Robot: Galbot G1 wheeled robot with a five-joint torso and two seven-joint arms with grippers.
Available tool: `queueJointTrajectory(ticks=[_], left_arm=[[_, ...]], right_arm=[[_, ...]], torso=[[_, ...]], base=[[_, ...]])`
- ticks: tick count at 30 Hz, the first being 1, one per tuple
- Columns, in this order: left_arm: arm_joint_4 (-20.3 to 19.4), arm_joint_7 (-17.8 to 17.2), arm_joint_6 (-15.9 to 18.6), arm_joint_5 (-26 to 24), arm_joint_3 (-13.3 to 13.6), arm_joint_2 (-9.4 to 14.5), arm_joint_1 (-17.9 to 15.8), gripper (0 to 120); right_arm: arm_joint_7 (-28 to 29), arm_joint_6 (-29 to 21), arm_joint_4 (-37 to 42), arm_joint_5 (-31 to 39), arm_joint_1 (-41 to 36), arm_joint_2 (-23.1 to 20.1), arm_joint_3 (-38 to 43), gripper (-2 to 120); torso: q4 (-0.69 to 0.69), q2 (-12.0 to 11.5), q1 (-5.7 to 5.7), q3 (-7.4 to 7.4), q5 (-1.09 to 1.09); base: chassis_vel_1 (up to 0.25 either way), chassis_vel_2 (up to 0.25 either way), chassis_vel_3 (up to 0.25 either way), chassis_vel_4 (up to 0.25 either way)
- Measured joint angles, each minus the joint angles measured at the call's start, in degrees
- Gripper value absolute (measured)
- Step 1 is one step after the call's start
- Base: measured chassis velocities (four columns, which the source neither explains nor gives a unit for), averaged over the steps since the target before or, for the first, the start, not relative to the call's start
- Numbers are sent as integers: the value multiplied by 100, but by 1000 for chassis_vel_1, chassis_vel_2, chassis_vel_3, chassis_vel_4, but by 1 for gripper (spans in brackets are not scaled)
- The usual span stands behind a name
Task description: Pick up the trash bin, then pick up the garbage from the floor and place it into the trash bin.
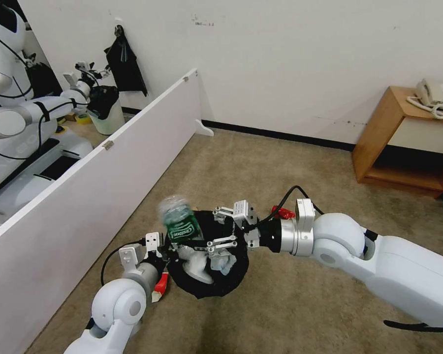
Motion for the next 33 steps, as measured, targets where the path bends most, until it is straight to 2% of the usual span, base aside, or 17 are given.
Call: queueJointTrajectory(ticks=[6, 33], left_arm=[[2, -7, 0, 0, -10, -5, 2, 0], [-20, -17, 4, 6, -26, -45, 58, 0]], right_arm=[[-48, 18, -44, -17, -15, 10, -5, 88], [-240, 112, -179, -137, -137, -75, 42, 88]], torso=[[0, 0, 0, 0, 0], [0, 0, 0, 0, 0]], base=[[0, 0, 0, 0], [0, 0, 0, 0]])
